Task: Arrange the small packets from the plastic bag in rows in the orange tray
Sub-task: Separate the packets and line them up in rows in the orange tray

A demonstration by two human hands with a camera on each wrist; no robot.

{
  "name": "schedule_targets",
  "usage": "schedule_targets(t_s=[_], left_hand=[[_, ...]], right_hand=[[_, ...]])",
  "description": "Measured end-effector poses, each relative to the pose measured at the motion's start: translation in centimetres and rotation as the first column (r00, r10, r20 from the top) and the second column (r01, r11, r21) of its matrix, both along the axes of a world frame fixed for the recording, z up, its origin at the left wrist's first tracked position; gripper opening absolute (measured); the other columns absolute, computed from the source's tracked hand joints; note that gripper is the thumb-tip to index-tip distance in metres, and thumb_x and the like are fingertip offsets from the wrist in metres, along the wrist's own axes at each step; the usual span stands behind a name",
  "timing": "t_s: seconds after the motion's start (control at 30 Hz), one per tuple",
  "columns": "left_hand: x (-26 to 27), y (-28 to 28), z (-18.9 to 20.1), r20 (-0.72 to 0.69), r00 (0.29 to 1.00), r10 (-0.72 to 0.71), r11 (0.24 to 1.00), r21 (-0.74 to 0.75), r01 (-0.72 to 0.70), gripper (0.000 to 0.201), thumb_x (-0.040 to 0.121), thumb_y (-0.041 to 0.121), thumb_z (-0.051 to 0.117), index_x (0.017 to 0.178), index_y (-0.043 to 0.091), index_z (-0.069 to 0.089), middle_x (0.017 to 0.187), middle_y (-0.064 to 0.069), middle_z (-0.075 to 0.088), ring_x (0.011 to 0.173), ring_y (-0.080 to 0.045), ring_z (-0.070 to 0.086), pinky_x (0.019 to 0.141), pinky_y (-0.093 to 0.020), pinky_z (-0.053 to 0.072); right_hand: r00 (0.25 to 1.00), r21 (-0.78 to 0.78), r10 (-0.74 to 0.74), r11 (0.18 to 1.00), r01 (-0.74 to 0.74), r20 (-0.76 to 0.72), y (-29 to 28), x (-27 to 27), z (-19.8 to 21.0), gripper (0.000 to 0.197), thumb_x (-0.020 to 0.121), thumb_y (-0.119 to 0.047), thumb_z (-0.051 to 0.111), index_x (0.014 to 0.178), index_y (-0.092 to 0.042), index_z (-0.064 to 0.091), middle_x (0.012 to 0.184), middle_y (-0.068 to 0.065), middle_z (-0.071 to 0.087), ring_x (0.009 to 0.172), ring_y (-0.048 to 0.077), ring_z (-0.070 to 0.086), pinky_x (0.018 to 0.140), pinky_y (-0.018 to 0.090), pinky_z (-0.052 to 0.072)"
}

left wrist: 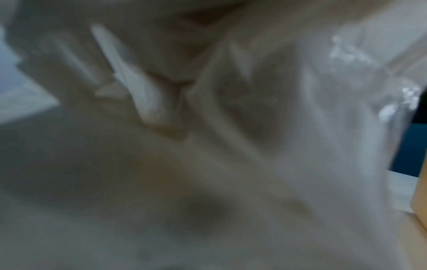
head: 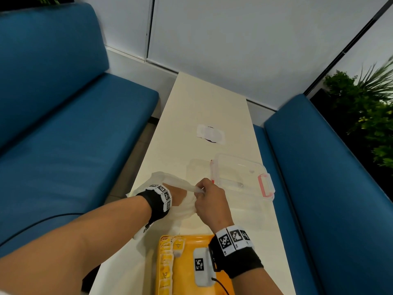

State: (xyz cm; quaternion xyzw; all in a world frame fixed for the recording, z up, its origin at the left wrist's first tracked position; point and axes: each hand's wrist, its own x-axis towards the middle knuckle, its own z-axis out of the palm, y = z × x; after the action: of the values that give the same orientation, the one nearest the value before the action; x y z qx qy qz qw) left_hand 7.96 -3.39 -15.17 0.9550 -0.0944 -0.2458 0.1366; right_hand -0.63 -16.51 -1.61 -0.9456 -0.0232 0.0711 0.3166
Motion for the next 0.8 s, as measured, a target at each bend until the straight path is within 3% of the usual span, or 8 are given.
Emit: schedule_targets(t_s=[0.07, 0.13, 0.3, 0.4, 0.5, 0.63, 0.7, 0.8], left_hand=[[-0.2, -0.1, 0.6, 0.014, 1.0, 0.021, 0.999, -0.05, -0.021, 0.025, 0.105, 0.026, 0.04, 0.079, 0.024, 0.042, 0.072, 0.008, 0.04, 0.061, -0.008, 0.036, 0.075, -0.029, 0.035], [-0.6, -0.2, 1.4, 0.01, 1.0, 0.018, 0.996, -0.091, -0.017, 0.031, 0.107, 0.028, 0.035, 0.077, 0.026, 0.039, 0.071, 0.008, 0.033, 0.06, -0.005, 0.03, 0.077, -0.029, 0.032], [-0.8, -0.4, 1.1, 0.033, 0.996, 0.087, 0.99, -0.111, -0.083, 0.031, 0.106, 0.031, 0.041, 0.077, 0.02, 0.045, 0.068, 0.006, 0.04, 0.058, -0.01, 0.034, 0.057, -0.023, 0.028], [-1.0, -0.2, 1.6, 0.011, 0.993, 0.116, 0.984, -0.136, -0.114, 0.024, 0.099, 0.019, 0.043, 0.075, 0.021, 0.045, 0.067, 0.006, 0.043, 0.056, -0.012, 0.035, 0.058, -0.026, 0.03], [-1.5, 0.2, 3.2, 0.007, 0.986, 0.169, 0.965, -0.206, -0.164, 0.023, 0.097, 0.024, 0.046, 0.074, 0.022, 0.046, 0.071, 0.005, 0.049, 0.059, -0.013, 0.04, 0.065, -0.026, 0.036], [-2.6, 1.2, 5.5, 0.123, 0.988, 0.098, 0.971, -0.228, -0.068, 0.018, 0.097, 0.036, 0.048, 0.095, 0.026, 0.063, 0.08, 0.005, 0.061, 0.068, -0.012, 0.051, 0.081, -0.025, 0.051], [-3.0, 1.4, 6.6, 0.178, 0.984, -0.009, 0.981, -0.188, 0.043, 0.014, 0.1, 0.037, 0.047, 0.092, 0.035, 0.059, 0.087, 0.013, 0.062, 0.072, -0.002, 0.055, 0.078, -0.015, 0.047], [-3.1, 1.6, 8.0, 0.267, 0.952, -0.148, 0.983, -0.063, 0.17, 0.015, 0.098, 0.036, 0.055, 0.107, 0.026, 0.06, 0.105, 0.008, 0.066, 0.08, -0.009, 0.06, 0.067, -0.019, 0.042]], right_hand=[[1.0, 0.01, -0.017, 1.0, 0.017, -0.004, 0.1, 0.1, 0.0, 0.017, 0.092, -0.005, 0.049, 0.088, -0.02, 0.057, 0.077, 0.001, 0.064, 0.066, 0.025, 0.066, 0.063, 0.042, 0.059], [0.999, 0.024, -0.037, 0.999, 0.037, -0.009, 0.2, 0.1, 0.0, 0.019, 0.091, -0.004, 0.048, 0.086, -0.02, 0.056, 0.077, 0.003, 0.064, 0.065, 0.028, 0.067, 0.061, 0.046, 0.059], [0.999, 0.036, -0.039, 0.999, 0.039, -0.022, 0.6, -0.1, 0.3, 0.018, 0.091, -0.003, 0.048, 0.087, -0.02, 0.055, 0.078, 0.0, 0.062, 0.065, 0.028, 0.068, 0.062, 0.045, 0.059], [0.999, 0.029, -0.042, 0.999, 0.043, -0.022, 0.7, -0.2, 0.3, 0.017, 0.092, -0.004, 0.048, 0.089, -0.019, 0.056, 0.077, 0.0, 0.06, 0.065, 0.028, 0.068, 0.063, 0.044, 0.059], [0.997, 0.038, -0.068, 0.997, 0.069, -0.023, 0.7, -0.1, 0.4, 0.019, 0.089, -0.003, 0.045, 0.088, -0.018, 0.057, 0.078, 0.004, 0.064, 0.065, 0.029, 0.069, 0.063, 0.043, 0.059], [0.992, 0.085, -0.127, 0.988, 0.128, -0.028, 0.4, 0.3, 0.8, 0.024, 0.083, 0.002, 0.042, 0.087, -0.015, 0.059, 0.083, 0.012, 0.066, 0.061, 0.029, 0.069, 0.054, 0.039, 0.059], [0.987, 0.11, -0.158, 0.981, 0.161, -0.031, 0.3, 0.4, 1.1, 0.024, 0.082, 0.003, 0.042, 0.085, -0.013, 0.058, 0.08, 0.012, 0.066, 0.056, 0.029, 0.069, 0.051, 0.038, 0.059], [0.979, 0.148, -0.203, 0.968, 0.205, -0.029, 0.2, 0.7, 1.3, 0.021, 0.084, 0.004, 0.044, 0.084, -0.011, 0.058, 0.079, 0.011, 0.065, 0.054, 0.03, 0.069, 0.046, 0.033, 0.056]])
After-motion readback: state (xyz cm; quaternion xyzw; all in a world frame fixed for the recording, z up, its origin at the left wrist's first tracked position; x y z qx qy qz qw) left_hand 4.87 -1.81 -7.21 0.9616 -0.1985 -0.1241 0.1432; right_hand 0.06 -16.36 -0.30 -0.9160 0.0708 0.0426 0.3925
